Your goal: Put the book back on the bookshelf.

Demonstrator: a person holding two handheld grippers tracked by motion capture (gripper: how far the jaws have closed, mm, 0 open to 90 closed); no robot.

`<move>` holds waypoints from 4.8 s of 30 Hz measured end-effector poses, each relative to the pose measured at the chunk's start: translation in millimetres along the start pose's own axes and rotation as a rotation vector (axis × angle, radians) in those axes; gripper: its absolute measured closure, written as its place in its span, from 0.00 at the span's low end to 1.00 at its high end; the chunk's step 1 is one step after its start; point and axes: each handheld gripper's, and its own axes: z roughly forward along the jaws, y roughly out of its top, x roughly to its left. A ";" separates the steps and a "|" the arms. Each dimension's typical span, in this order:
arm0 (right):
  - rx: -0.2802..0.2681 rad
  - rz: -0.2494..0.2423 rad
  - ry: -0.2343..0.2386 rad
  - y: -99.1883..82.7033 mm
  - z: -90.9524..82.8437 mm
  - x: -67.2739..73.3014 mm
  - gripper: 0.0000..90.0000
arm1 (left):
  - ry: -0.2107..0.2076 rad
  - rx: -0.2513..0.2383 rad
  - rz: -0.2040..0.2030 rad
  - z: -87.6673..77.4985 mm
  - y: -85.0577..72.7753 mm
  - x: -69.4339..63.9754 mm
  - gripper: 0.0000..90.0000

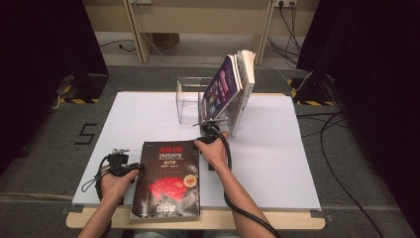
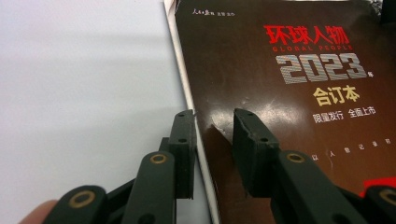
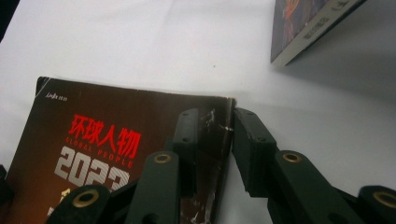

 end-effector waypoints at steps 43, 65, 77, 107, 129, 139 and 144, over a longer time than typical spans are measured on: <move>-0.165 -0.005 0.148 -6.9 -38.7 18.2 0.98 | 0.011 -0.140 0.016 -19.1 -3.6 5.3 0.63; -0.460 -0.140 0.118 -3.1 -117.7 48.7 0.98 | 0.010 -0.160 0.001 -18.9 -6.1 8.5 0.60; -0.555 -0.162 0.092 0.8 -141.9 51.5 0.98 | 0.008 -0.159 0.005 -17.3 -7.3 6.9 0.60; -0.733 -0.152 0.023 17.0 -193.8 48.7 0.98 | 0.011 -0.162 0.007 -17.0 -7.8 6.9 0.60; -0.772 -0.170 0.021 65.6 -189.1 75.5 0.98 | 0.007 -0.162 0.008 -17.0 -7.7 7.6 0.60; -0.795 -0.175 0.018 91.0 -182.5 83.7 0.98 | 0.005 -0.164 0.004 -17.1 -7.8 8.3 0.61; -0.810 -0.179 0.003 104.9 -178.5 87.3 0.98 | 0.005 -0.164 0.001 -17.2 -7.9 8.9 0.60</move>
